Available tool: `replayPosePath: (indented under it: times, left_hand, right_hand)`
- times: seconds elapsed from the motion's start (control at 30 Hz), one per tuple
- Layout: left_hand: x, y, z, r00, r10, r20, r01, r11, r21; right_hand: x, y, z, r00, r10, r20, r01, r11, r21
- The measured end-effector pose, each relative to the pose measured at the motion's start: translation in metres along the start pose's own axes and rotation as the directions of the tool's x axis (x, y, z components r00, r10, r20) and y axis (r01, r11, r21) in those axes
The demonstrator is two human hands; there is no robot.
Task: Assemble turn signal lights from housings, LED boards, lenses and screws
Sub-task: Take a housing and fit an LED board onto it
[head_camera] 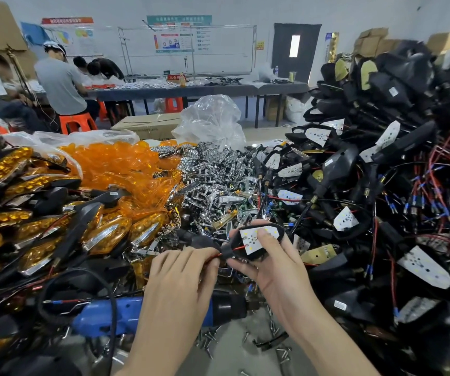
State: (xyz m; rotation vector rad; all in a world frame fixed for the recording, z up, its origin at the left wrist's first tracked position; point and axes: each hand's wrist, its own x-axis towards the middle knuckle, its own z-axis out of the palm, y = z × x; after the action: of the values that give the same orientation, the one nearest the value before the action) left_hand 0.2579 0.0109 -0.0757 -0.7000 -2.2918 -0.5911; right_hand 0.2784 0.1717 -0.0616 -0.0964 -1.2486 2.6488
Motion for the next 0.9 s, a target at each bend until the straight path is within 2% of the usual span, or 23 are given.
replayPosePath:
  times: [0.23, 0.43, 0.7, 0.9]
  left_hand:
    - [-0.001, 0.001, 0.0, 0.999, -0.031, 0.01, 0.032, 0.997, -0.068]
    - [-0.001, 0.0, 0.0, 0.999, -0.045, 0.003, 0.045, 0.995, -0.092]
    - [-0.001, 0.002, -0.002, 0.999, -0.022, 0.032, 0.025, 0.996, -0.085]
    - [0.0, 0.009, -0.01, 0.993, -0.105, 0.063, 0.117, 0.963, -0.243]
  right_hand:
    - [-0.001, -0.001, -0.003, 0.998, -0.008, 0.064, 0.011, 0.999, -0.036]
    - [0.0, -0.004, -0.002, 0.997, -0.015, 0.074, 0.023, 0.995, -0.102]
    - [0.001, -0.005, -0.003, 0.998, -0.012, 0.057, 0.018, 0.995, -0.097]
    - [0.001, 0.0, -0.003, 0.999, -0.01, 0.05, 0.015, 0.994, -0.11]
